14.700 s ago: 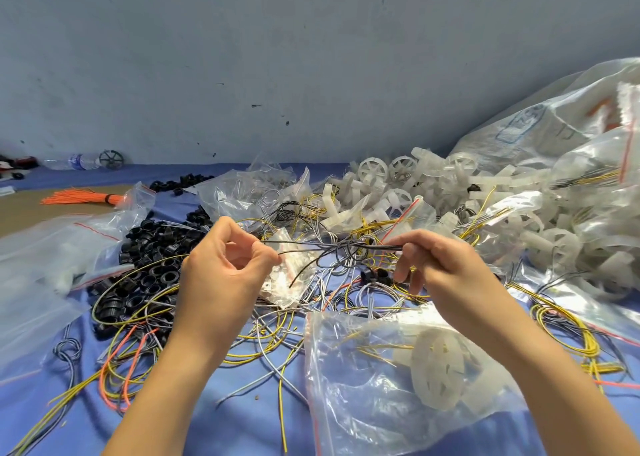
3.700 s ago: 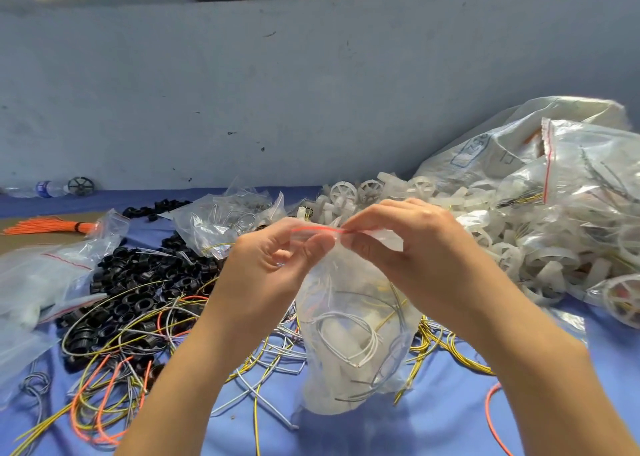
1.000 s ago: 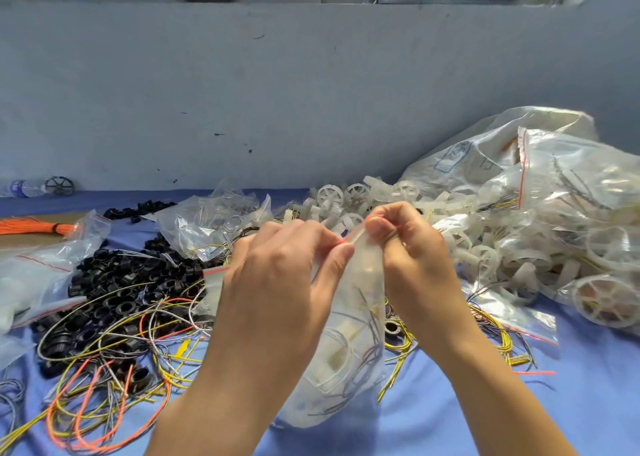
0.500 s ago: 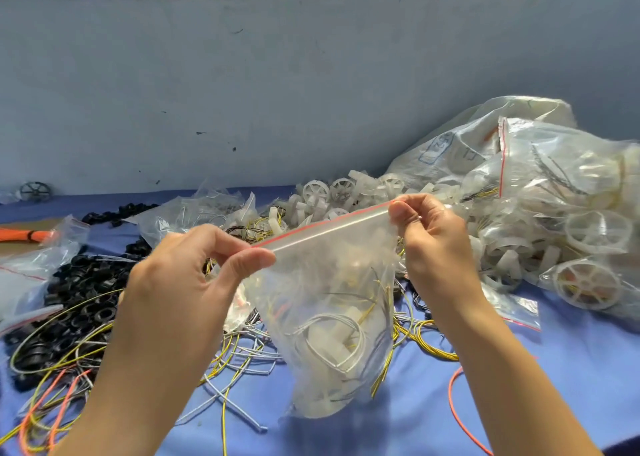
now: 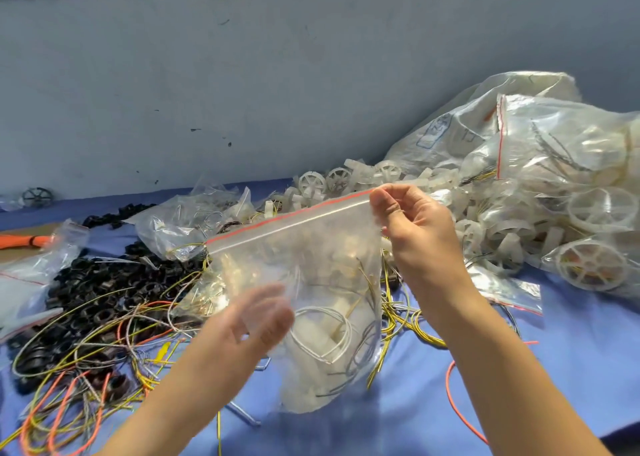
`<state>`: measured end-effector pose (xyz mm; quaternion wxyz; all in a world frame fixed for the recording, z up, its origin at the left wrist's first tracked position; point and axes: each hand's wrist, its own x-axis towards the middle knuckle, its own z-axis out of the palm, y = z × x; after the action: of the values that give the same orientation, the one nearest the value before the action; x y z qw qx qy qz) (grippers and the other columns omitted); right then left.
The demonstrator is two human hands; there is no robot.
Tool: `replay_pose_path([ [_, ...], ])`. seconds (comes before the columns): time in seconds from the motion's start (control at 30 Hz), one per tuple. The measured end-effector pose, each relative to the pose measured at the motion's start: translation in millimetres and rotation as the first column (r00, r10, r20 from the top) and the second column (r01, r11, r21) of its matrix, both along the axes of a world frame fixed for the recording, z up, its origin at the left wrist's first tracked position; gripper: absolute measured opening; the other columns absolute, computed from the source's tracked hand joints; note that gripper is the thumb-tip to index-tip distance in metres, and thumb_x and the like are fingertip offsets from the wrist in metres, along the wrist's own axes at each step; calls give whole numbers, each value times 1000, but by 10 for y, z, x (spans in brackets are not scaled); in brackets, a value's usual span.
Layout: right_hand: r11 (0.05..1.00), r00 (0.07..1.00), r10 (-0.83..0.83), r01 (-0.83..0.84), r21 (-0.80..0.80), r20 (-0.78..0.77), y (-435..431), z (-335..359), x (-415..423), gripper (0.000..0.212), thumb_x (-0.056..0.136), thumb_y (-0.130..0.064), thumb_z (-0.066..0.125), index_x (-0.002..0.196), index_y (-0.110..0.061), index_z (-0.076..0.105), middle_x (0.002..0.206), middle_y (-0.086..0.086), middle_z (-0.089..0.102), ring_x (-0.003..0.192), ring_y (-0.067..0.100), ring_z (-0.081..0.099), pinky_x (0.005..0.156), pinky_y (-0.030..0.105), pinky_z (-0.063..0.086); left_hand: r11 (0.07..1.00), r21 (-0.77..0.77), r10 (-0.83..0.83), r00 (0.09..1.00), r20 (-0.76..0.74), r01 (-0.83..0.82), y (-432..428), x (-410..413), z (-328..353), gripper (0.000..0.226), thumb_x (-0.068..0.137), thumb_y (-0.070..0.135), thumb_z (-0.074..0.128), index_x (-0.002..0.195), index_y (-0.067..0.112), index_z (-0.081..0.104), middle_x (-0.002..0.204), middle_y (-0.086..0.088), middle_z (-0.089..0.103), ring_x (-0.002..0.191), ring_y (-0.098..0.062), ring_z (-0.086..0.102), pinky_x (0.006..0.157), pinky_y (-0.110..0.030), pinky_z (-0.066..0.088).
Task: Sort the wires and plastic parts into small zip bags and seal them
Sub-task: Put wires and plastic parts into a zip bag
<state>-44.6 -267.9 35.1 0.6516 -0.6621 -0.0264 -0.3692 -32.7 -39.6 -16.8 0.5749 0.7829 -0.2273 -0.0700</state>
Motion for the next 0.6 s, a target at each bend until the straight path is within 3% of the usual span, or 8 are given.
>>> replay_pose_path([
  [0.07,1000,1000,29,-29,-8,-5,4,-10,-12,11,93,-29,62,84,-24,65,68,-16,64,68,2,56,68,14,45,995,93,-35,999,26,33,-72,-62,-69,54,67,75,61,115,48,62,116,31,64,105,10,61,84,-10,47],
  [0.13,998,998,55,-55,1,-14,-1,-36,-26,10,93,-31,62,87,-24,65,73,-11,65,71,6,58,70,18,46,998,67,-1,1000,30,-1,-134,-63,-112,42,75,59,58,114,44,65,114,32,64,107,12,59,85,-6,45],
  [0.23,995,995,90,-89,36,-33,-32,-96,-53,18,94,-39,56,96,-23,64,78,-7,69,75,8,62,70,17,48,987,-114,95,986,-137,-111,-243,-31,-121,29,87,40,55,105,29,75,105,5,73,99,-13,68,72,-19,57],
  [0.33,986,968,154,-163,-30,-199,-63,-230,-81,36,85,-57,49,105,-30,62,96,-9,70,87,5,64,73,13,46,954,-213,154,953,-262,-213,-300,-10,-54,30,84,41,55,95,24,77,96,0,75,83,-23,72,56,-30,58],
  [0.47,871,800,369,-475,-125,-474,-20,-442,-145,42,77,-71,58,112,-48,56,112,-29,65,108,-11,58,81,2,41,922,-275,201,944,-261,-273,-338,81,20,29,84,46,56,97,30,75,96,3,76,82,-24,74,62,-35,58],
  [0.53,849,762,406,-519,-101,-505,-35,-464,-188,43,77,-72,63,114,-51,58,110,-34,64,104,-17,57,81,3,40,909,-327,176,949,-260,-259,-404,82,78,26,87,45,57,99,30,75,101,2,75,91,-25,72,73,-36,54],
  [0.6,866,770,438,-499,-11,-464,-89,-457,-226,37,79,-64,68,107,-40,66,98,-25,69,90,-11,62,72,2,42,898,-353,184,952,-245,-264,-509,45,153,29,87,50,55,97,32,76,101,8,75,88,-12,70,76,-31,47],
])
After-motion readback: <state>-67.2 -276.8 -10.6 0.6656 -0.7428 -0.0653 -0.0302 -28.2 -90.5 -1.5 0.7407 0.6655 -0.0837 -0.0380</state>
